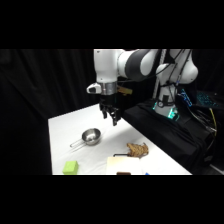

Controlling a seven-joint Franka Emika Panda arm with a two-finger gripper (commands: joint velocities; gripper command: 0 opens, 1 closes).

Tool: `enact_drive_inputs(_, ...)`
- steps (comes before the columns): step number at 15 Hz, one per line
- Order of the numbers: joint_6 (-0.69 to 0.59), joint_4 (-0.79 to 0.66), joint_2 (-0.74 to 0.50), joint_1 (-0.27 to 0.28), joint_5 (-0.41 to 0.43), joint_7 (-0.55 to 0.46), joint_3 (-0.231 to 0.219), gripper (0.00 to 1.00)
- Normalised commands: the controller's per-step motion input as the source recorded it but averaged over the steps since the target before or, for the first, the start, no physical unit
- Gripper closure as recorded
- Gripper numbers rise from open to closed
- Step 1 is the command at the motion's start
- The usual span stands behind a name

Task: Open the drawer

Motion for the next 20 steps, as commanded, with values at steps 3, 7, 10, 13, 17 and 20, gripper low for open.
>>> enact_drive_inputs(3, 0.01, 0.00, 0.01, -0.012, -0.005, 0.04, 0.026, 0.00)
enact_drive_inputs(7, 0.09, 0.01, 0.06, 0.020, 0.016, 0.15, 0.047, 0.00)
enact_drive_inputs(10, 0.20, 0.04, 0.14, 0.048, 0.057, 0.21, 0.052, 0.00)
enact_drive_inputs(13, 0.27, 0.04, 0.20, 0.059, 0.112, 0.18, 0.055, 0.00)
enact_drive_inputs(17, 0.28, 0.05, 0.22, 0.040, 0.189, 0.06, 0.070, 0.00)
enact_drive_inputs(20, 0.25, 0.09, 0.23, 0.021, 0.200, -0.01, 0.086, 0.00)
